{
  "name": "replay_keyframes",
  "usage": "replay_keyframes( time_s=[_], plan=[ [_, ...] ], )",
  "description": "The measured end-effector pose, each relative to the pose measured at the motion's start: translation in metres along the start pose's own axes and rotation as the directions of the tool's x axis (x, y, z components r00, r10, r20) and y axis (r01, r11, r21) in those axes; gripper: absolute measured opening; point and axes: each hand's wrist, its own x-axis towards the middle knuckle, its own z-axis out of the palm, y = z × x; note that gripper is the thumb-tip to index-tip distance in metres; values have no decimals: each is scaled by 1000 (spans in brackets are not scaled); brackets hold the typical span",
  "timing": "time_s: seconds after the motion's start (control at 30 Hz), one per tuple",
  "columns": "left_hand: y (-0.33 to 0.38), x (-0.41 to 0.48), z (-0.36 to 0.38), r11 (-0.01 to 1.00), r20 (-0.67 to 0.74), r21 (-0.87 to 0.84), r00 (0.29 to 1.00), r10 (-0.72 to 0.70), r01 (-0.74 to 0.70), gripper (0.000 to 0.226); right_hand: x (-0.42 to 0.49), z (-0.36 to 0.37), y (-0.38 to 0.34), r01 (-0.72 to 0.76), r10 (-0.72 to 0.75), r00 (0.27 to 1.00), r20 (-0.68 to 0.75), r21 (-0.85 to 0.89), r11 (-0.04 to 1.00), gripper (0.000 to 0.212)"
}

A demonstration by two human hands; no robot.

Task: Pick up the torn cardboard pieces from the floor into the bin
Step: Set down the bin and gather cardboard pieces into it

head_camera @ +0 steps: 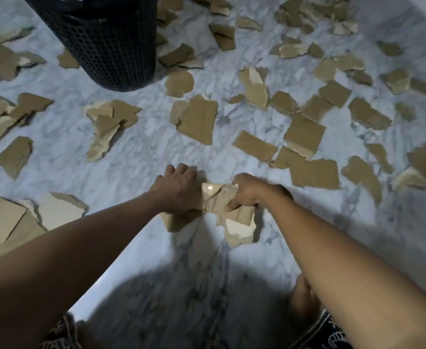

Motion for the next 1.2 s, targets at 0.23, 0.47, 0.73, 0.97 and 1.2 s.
replay_keyframes(
  time_s=[0.23, 0.47, 0.73, 0.97, 1.2],
  plan=[
    [-21, 5, -11, 999, -165, -10, 985, -48, 47, 115, -7, -54, 67, -264, 264, 964, 20, 34, 964, 70],
    [-28, 0, -14, 943, -201, -277, 948, -246, 186, 44, 1, -26, 57, -200, 201, 980, 1, 74, 977, 92],
    [-42, 10, -22, 887, 27, -357, 953, -302, 292, 74, 9, -65, 45, -178, 190, 982, -20, 264, 948, 71],
    [-39, 22, -18, 937, 126, -208, 957, -261, 283, 66, 6, -96, 144, -401, 401, 912, 82, 375, 836, 96],
    [-37, 32, -24, 952, 132, -211, 972, -196, 221, 57, 15, -64, 2, -62, 62, 998, -5, -158, 986, 67]
  ],
)
